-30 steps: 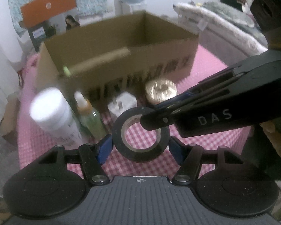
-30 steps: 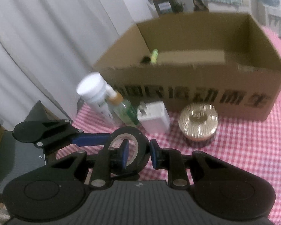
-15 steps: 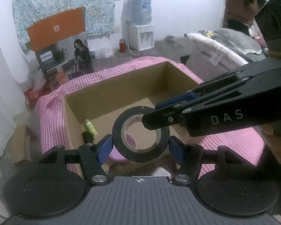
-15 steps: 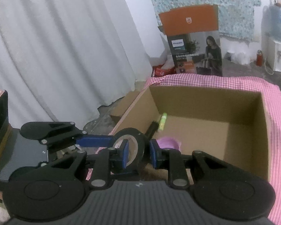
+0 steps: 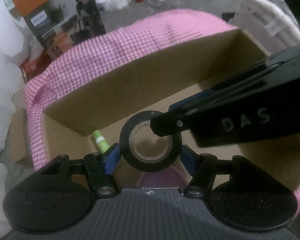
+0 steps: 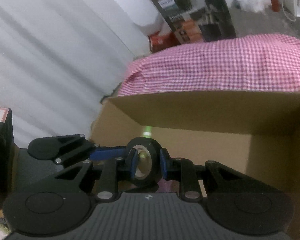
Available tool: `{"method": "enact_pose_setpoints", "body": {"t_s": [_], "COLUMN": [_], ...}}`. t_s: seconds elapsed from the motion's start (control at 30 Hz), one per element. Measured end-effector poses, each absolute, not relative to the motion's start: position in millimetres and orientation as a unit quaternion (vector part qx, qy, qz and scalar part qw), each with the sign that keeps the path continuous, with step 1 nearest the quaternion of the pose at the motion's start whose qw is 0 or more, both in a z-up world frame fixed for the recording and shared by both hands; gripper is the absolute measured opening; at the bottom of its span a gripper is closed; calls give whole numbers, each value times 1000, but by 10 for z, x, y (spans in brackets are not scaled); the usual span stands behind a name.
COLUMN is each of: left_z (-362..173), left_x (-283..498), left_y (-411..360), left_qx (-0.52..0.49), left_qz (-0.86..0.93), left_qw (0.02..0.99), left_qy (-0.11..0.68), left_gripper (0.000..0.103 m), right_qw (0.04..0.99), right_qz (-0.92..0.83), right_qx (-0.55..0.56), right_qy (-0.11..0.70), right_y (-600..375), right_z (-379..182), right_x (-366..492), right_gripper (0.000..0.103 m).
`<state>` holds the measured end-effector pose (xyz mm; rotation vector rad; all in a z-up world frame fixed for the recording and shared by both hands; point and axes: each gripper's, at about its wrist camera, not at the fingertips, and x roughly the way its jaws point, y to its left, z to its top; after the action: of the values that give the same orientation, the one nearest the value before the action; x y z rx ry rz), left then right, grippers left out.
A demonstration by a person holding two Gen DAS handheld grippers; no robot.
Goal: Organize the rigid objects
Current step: 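Carry the tape roll into the box and open the right gripper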
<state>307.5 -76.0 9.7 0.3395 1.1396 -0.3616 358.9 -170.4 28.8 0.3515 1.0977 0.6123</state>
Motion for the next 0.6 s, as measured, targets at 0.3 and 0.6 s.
{"method": "enact_pose_setpoints", "body": {"t_s": [0.3, 0.6], "left_z": [-109, 21], "left_x": [3291, 3313], "left_y": [-854, -811], "left_qx": [187, 178], "left_qz": [-147, -135], "left_qw": [799, 812], "left_qy": [552, 539], "left_gripper": [68, 75], "right_qw": [765, 763], "right_qz": [264, 263], "right_qx": [190, 212], "right_qy": [556, 551], "right_y": [-1697, -1786], "right_z": [-214, -242], "right_x": [4047, 4035], "right_gripper": [27, 28]}}
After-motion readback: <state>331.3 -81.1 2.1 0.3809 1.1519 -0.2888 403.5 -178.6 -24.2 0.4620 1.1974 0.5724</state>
